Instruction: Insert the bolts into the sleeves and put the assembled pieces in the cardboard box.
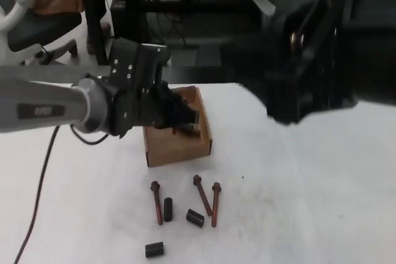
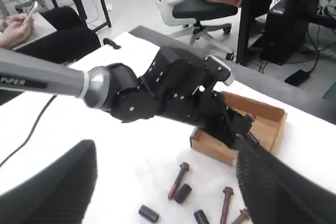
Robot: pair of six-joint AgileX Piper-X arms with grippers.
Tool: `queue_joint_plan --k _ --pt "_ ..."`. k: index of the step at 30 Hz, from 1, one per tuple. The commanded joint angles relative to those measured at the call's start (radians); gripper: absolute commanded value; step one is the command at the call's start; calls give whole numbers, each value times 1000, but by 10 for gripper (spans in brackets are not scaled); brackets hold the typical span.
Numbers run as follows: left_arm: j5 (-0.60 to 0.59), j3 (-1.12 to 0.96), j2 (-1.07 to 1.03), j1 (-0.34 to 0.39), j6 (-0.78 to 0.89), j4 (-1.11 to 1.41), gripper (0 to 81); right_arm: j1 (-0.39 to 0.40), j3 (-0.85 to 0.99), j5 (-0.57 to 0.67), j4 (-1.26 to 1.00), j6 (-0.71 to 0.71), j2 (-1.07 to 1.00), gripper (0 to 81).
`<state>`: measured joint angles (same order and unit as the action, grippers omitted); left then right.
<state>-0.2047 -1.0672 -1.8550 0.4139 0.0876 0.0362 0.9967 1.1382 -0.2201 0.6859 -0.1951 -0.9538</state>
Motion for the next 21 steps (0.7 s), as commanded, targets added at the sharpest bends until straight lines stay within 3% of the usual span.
queue_joint_plan --k 1,5,6,7,9,10,11,16,21 --pt "5 -51 -31 4 -27 14 18 1 -2 9 69 -7 5 700" --pt "54 -67 -63 2 -46 17 3 1 -33 32 191 51 -35 700" --pt "54 -67 -66 1 -59 22 53 1 -47 71 217 76 -57 700" --pt "54 -67 -66 2 -82 20 122 -1 -58 118 233 118 -85 700" --pt "37 -67 -61 2 -111 20 402 -1 -74 196 248 223 -150 700" --pt "40 -67 -55 2 -116 20 598 -1 -82 214 241 290 -179 683" --pt "46 -67 -47 -1 -115 20 700 -1 -84 231 232 337 -219 657" --pt "125 -67 54 -34 -93 -109 700 -1 -84 244 152 515 -435 652" --pt "210 -65 215 -129 -237 -381 700 -7 -81 248 89 635 -615 580"
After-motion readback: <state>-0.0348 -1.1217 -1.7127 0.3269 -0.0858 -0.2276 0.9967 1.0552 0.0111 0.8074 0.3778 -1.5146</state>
